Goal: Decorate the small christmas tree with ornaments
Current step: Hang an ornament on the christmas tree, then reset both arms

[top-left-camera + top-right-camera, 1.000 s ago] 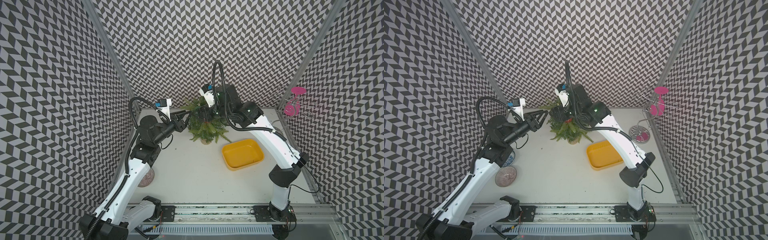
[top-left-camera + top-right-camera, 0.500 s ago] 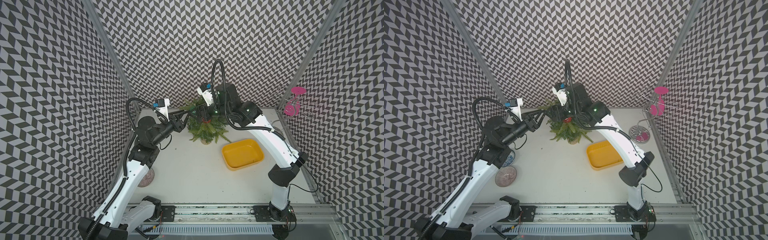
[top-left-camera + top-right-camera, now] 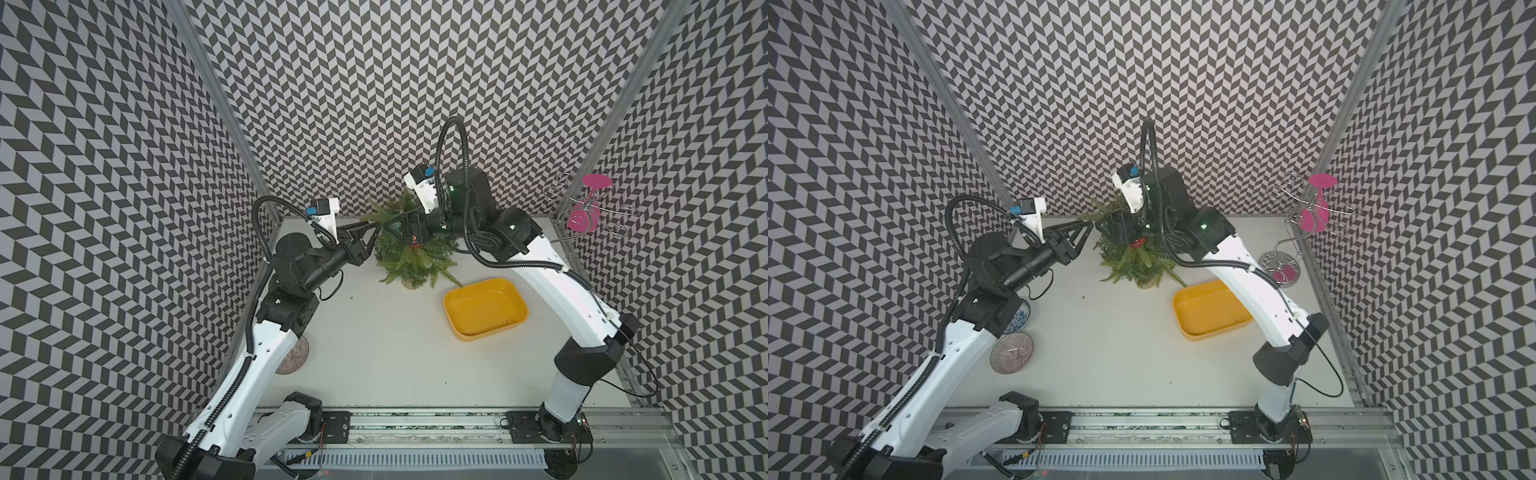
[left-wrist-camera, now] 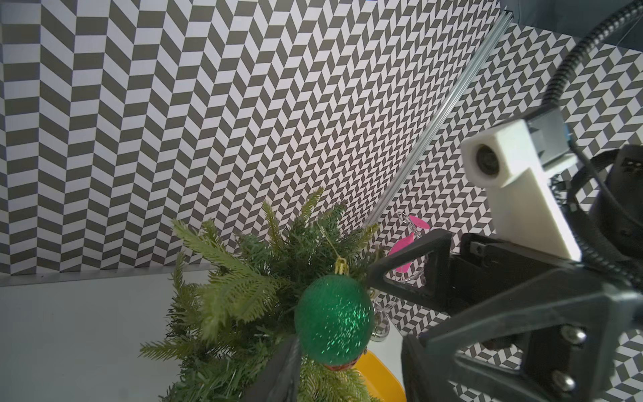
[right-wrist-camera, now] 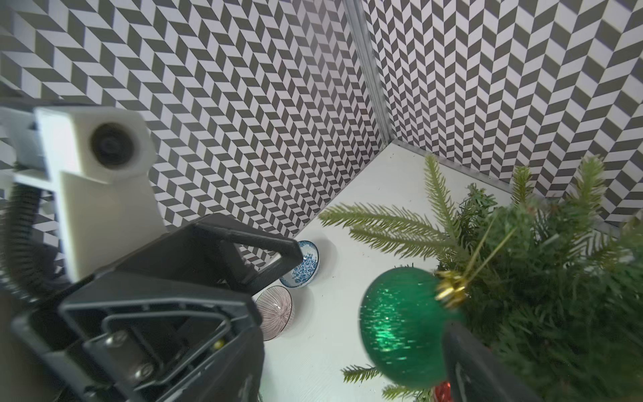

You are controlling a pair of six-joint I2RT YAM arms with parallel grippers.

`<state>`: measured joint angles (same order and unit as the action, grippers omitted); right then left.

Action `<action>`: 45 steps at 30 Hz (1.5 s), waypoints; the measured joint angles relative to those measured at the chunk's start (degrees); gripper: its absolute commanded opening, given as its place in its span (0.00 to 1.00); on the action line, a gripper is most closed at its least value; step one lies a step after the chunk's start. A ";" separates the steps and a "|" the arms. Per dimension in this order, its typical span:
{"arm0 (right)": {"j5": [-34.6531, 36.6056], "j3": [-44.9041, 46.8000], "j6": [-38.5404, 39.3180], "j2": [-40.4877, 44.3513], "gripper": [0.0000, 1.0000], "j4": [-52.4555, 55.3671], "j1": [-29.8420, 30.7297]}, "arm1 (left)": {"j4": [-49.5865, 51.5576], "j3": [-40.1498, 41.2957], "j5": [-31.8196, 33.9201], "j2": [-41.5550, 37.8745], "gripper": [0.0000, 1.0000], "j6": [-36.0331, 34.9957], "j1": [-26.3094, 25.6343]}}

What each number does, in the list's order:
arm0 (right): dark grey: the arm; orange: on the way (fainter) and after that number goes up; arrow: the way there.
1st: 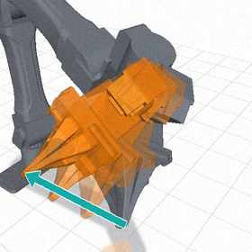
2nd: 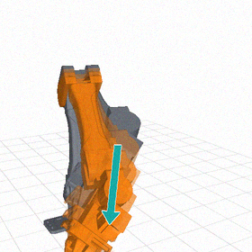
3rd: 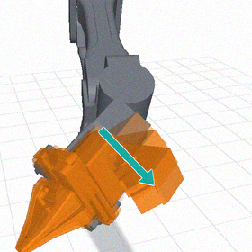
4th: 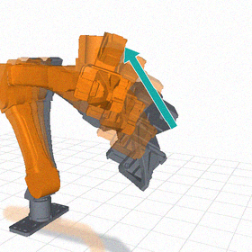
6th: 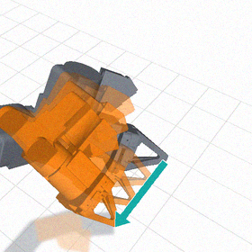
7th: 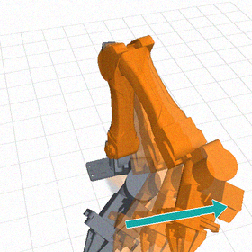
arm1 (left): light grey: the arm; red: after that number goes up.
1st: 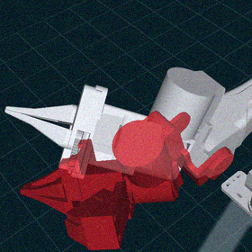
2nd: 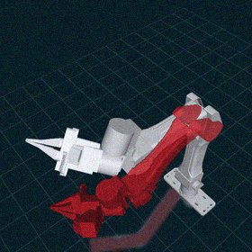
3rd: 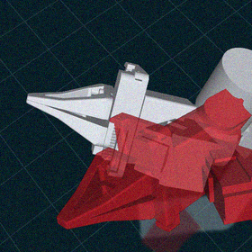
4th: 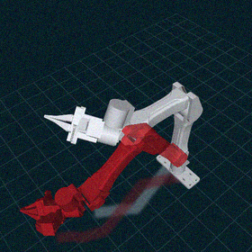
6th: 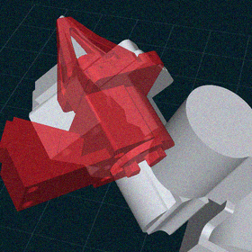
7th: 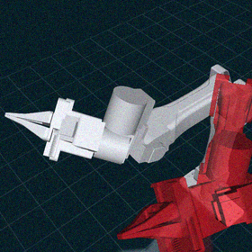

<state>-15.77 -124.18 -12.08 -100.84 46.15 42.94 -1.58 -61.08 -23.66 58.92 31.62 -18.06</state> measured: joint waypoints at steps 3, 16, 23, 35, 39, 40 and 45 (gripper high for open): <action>0.50 1.18 0.00 2.56 0.81 -0.22 -0.39 | 0.00 0.00 -0.04 0.35 0.50 0.24 0.00; 2.03 18.93 -0.33 17.79 0.88 -5.95 -6.05 | 3.61 0.00 -0.44 0.42 0.62 1.18 0.00; 2.93 39.58 -1.75 33.88 0.99 -12.46 -14.12 | 9.29 0.09 0.98 -2.78 0.99 0.35 0.00; 16.46 72.13 -3.65 56.72 0.99 -25.75 -19.41 | 14.34 13.81 12.63 -9.75 0.99 -2.27 0.46; 24.09 81.02 -4.07 58.95 0.99 -30.93 -19.50 | 13.77 19.78 17.86 -10.40 0.99 -3.56 1.16; 26.58 83.82 -4.11 59.30 0.99 -33.11 -19.50 | 12.92 21.51 19.71 -10.49 0.99 -3.85 1.55; 39.91 97.94 -2.75 59.32 0.99 -46.80 -19.50 | 3.89 29.99 27.93 -8.20 0.99 -6.99 5.49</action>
<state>24.14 -26.24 -14.83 -41.52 -0.64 23.44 2.31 -31.09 4.27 50.72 24.62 -12.58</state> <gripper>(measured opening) 0.992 0.990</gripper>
